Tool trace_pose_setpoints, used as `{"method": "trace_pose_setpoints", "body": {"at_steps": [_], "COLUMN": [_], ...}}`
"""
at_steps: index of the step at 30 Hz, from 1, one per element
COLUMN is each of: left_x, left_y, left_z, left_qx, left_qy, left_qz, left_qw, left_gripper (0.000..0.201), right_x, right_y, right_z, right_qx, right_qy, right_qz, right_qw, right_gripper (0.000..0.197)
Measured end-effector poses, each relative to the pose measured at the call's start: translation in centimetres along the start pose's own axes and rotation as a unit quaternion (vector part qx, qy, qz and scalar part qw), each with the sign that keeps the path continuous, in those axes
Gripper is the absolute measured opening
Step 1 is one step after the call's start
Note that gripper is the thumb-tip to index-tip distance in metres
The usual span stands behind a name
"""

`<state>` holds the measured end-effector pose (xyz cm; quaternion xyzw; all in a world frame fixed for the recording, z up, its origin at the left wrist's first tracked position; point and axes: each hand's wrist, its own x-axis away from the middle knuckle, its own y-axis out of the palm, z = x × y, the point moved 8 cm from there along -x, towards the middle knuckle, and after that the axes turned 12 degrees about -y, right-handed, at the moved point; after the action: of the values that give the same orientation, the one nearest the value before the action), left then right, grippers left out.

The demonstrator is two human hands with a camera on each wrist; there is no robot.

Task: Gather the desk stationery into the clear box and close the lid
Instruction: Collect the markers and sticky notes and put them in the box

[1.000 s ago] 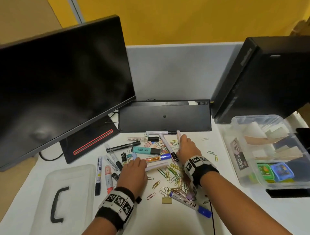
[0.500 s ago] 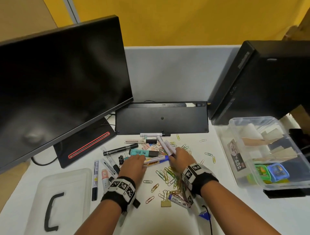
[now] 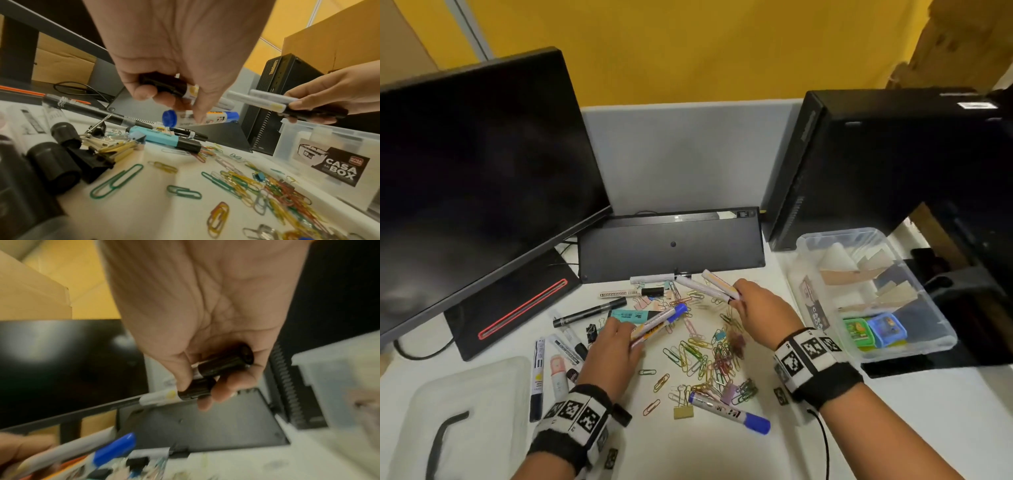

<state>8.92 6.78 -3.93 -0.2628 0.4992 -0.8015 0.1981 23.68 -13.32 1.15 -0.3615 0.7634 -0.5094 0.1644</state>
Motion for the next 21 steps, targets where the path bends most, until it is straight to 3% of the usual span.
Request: {"method": "trace_pose_setpoints", "body": {"at_steps": [5, 11, 15, 19, 21], "left_x": [1.1, 1.7, 1.9, 2.5, 2.6], "left_y": [0.4, 1.9, 2.5, 2.8, 2.9], "left_z": [1.5, 4.1, 4.4, 4.5, 4.5], "left_qx": [0.023, 0.045, 0.055, 0.044, 0.04], "left_qy": [0.002, 0.017, 0.019, 0.006, 0.002], "left_qz": [-0.004, -0.005, 0.007, 0.016, 0.018], "left_qw": [1.0, 0.999, 0.998, 0.999, 0.999], "left_gripper": [0.03, 0.017, 0.014, 0.017, 0.017], "right_x": [3.5, 7.3, 9.3, 10.9, 10.0], "right_y": [-7.5, -12.9, -13.1, -13.8, -13.6], "right_z": [4.0, 12.1, 14.9, 16.5, 16.5], "right_qx": [0.055, 0.156, 0.209, 0.244, 0.266], "right_qy": [0.009, 0.118, 0.159, 0.195, 0.182], "right_qz": [0.075, 0.086, 0.021, -0.014, -0.05], "right_qw": [0.996, 0.977, 0.965, 0.95, 0.945], "right_gripper": [0.018, 0.015, 0.02, 0.038, 0.037]}}
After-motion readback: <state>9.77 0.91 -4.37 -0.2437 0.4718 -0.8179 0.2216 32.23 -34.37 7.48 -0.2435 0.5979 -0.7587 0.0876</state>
